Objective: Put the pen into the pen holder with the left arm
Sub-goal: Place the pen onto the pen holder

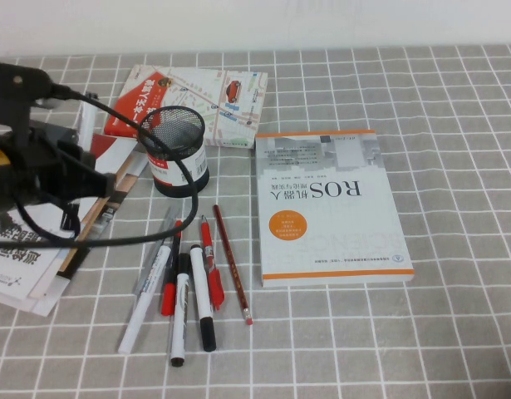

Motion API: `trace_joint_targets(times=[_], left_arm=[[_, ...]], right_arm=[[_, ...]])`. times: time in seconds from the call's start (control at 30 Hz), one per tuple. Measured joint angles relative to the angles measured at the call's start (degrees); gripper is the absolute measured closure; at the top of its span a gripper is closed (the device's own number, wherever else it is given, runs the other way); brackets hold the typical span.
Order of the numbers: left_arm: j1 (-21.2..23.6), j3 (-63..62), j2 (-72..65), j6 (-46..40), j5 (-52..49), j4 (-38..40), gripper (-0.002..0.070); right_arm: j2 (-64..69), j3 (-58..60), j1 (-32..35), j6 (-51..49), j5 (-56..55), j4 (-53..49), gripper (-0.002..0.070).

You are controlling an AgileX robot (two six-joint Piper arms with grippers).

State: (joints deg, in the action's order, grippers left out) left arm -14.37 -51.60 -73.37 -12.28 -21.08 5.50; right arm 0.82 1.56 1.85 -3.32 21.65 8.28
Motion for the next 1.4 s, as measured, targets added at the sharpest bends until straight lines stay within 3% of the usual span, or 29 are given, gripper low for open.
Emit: trace_joint_targets(times=[0.23, 0.4, 0.53, 0.8, 1.4], left_arm=[[0.00, 5.96, -0.28, 3.14, 25.30, 0.45, 0.0566], [0.00, 6.35, -6.56, 14.37, 42.45, -8.24, 0.0566], [0.00, 4.06, -13.78, 23.97, 48.62, -14.76, 0.0566], [0.00, -6.83, -27.11, 32.67, 52.54, -22.14, 0.0566], [0.00, -15.23, -37.10, 32.40, 50.41, -24.86, 0.0551]], right_arm=[[0.00, 0.00, 0.00, 0.00, 0.00, 0.00, 0.0691], [0.00, 0.00, 0.00, 0.00, 0.00, 0.00, 0.0691], [0.00, 0.00, 0.00, 0.00, 0.00, 0.00, 0.0691], [0.00, 0.00, 0.00, 0.00, 0.00, 0.00, 0.0691], [0.00, 0.00, 0.00, 0.00, 0.00, 0.00, 0.0691]])
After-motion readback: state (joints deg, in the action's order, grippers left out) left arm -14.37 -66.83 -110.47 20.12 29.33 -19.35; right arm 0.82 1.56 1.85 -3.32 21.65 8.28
